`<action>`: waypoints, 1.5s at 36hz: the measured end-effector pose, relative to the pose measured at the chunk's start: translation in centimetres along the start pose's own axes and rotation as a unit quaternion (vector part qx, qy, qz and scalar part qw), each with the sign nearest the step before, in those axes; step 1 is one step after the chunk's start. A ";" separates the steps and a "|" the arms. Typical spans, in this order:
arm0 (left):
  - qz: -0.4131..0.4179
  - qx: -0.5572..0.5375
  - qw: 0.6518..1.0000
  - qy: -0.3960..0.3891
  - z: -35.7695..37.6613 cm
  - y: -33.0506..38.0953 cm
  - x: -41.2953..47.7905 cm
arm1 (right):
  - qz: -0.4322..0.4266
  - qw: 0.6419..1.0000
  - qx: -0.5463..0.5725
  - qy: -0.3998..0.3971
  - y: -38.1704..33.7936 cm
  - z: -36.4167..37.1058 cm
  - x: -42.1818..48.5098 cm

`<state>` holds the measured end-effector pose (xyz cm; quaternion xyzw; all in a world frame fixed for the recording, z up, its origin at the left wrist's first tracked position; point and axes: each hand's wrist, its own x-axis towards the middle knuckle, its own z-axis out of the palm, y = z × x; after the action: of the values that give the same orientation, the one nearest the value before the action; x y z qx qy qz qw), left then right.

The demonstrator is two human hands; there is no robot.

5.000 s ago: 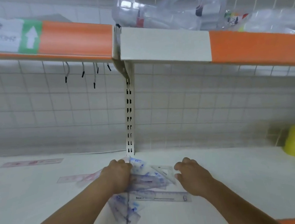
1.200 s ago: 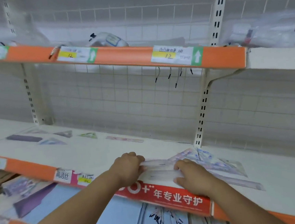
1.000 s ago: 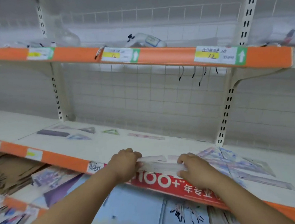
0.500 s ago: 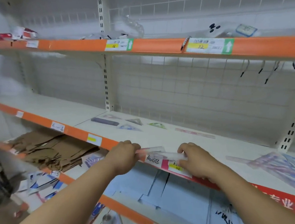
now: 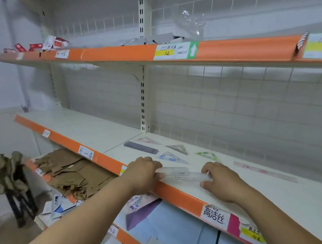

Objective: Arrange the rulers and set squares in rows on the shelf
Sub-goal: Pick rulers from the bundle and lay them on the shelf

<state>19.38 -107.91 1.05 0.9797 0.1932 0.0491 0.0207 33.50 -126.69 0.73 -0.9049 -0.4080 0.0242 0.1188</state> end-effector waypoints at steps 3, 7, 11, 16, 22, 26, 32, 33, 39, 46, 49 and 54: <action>-0.001 0.005 1.000 -0.002 -0.2 -1.4 1.9 | -0.004 1.000 0.000 -0.002 -0.4 0.2 2.4; 0.008 0.006 1.000 -0.008 0.0 -3.0 4.1 | 0.003 1.000 0.002 -0.007 -0.9 0.6 4.7; 0.026 0.007 0.999 -0.018 0.8 -4.7 6.0 | 0.017 1.000 -0.002 -0.011 -1.3 1.3 6.1; 0.065 -0.007 0.998 -0.015 1.6 -7.4 8.5 | 0.045 0.999 -0.005 -0.003 -2.4 2.0 7.7; 0.118 -0.007 0.993 -0.020 2.2 -11.7 11.5 | 0.093 0.996 -0.001 0.009 -4.8 3.3 9.6; 0.165 -0.010 0.986 -0.033 2.2 -14.8 13.0 | 0.145 0.989 0.003 0.015 -6.6 4.2 10.2; 0.225 -0.014 0.972 -0.061 3.2 -19.2 14.9 | 0.216 0.976 0.010 0.017 -8.7 5.1 10.0; 0.232 -0.013 0.970 -0.069 3.4 -19.7 15.2 | 0.226 0.974 0.011 0.016 -9.0 5.3 9.9; 0.260 -0.033 0.960 -0.102 4.6 -21.2 16.2 | 0.267 0.963 0.015 0.002 -10.2 5.8 9.0; 0.278 -0.063 0.952 -0.115 5.5 -21.2 16.7 | 0.287 0.958 0.016 -0.006 -10.1 5.7 8.7; 0.284 -0.061 0.949 -0.120 5.7 -20.8 16.6 | 0.288 0.957 0.016 -0.014 -9.9 5.8 8.7; 0.281 -0.063 0.952 -0.107 5.9 -20.2 16.4 | 0.282 0.959 0.020 -0.026 -9.2 6.2 8.7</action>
<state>27.45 -83.14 -4.59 0.9905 -0.0971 -0.0396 0.0885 31.72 -113.11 -2.65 -0.9797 -0.1386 0.0883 0.1148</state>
